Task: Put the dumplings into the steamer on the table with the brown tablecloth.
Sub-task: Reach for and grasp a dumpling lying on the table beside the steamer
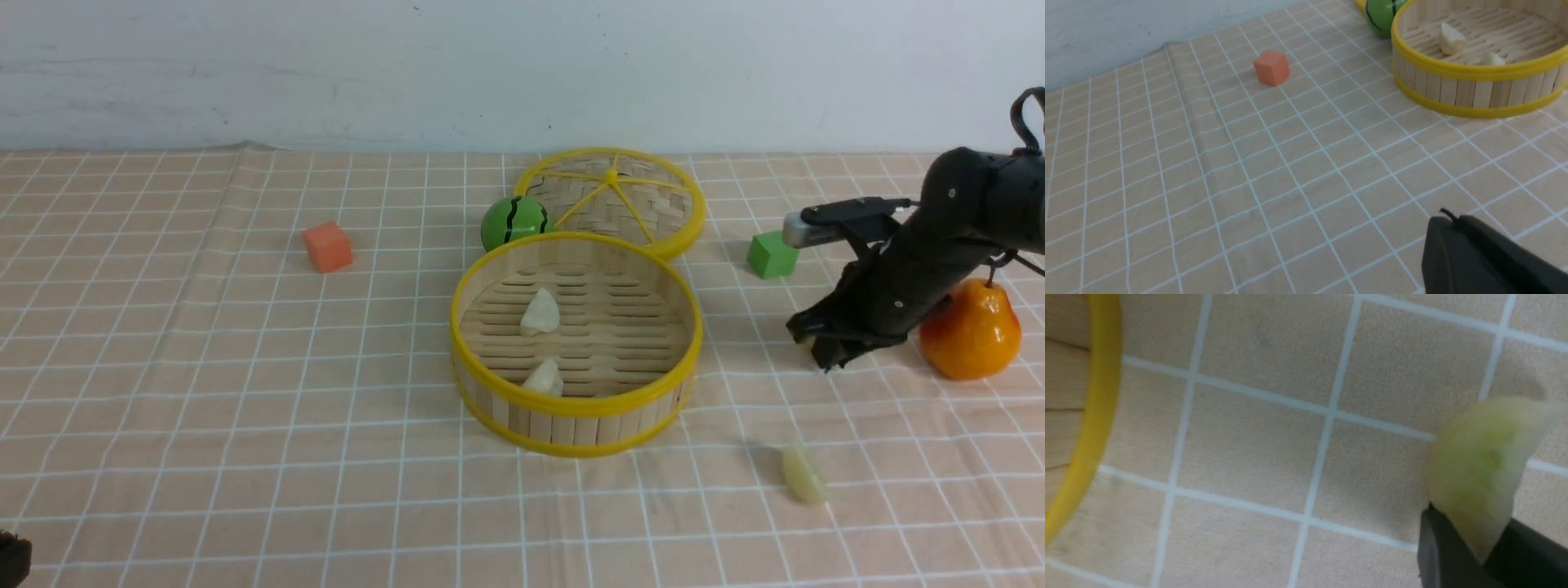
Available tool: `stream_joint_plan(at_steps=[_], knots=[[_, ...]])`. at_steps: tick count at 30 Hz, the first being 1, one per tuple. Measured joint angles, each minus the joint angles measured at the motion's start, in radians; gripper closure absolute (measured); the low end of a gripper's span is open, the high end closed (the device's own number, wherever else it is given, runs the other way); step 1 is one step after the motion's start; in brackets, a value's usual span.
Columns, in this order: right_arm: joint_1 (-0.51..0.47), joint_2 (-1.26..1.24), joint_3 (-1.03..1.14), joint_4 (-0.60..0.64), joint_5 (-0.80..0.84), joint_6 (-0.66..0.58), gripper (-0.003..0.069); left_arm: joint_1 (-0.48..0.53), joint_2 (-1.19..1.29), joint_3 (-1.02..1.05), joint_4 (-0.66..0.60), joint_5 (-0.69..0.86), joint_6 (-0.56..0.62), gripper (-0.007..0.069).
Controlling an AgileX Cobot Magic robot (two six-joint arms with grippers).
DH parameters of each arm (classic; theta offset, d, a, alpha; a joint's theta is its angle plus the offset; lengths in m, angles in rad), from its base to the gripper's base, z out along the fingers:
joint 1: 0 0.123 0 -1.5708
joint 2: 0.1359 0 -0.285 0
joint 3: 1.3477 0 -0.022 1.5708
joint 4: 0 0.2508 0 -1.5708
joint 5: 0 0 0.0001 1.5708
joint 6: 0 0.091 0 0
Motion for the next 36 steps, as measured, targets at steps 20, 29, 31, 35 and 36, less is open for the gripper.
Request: stream_joint_plan(at_steps=[20, 29, 31, 35, 36], knots=[[0.045, -0.027, -0.162, 0.057, 0.106, 0.089, 0.0527, 0.0, -0.006, 0.001, 0.001, -0.011, 0.0, 0.0636], [0.03, 0.097, -0.162, -0.041, 0.029, 0.304, 0.012, 0.0, -0.006, 0.022, 0.009, -0.085, 0.0, 0.063], [0.03, 0.104, -0.162, -0.027, 0.009, 0.304, 0.0093, 0.0, -0.006, 0.035, 0.013, -0.1, 0.0, 0.0629], [0.031, 0.127, -0.166, 0.002, -0.023, 0.303, 0.0106, 0.0, -0.006, 0.058, 0.034, -0.128, 0.0, 0.0627], [0.031, 0.13, -0.168, -0.002, -0.029, 0.303, 0.0153, 0.0, -0.006, 0.06, 0.039, -0.131, 0.0, 0.0627]])
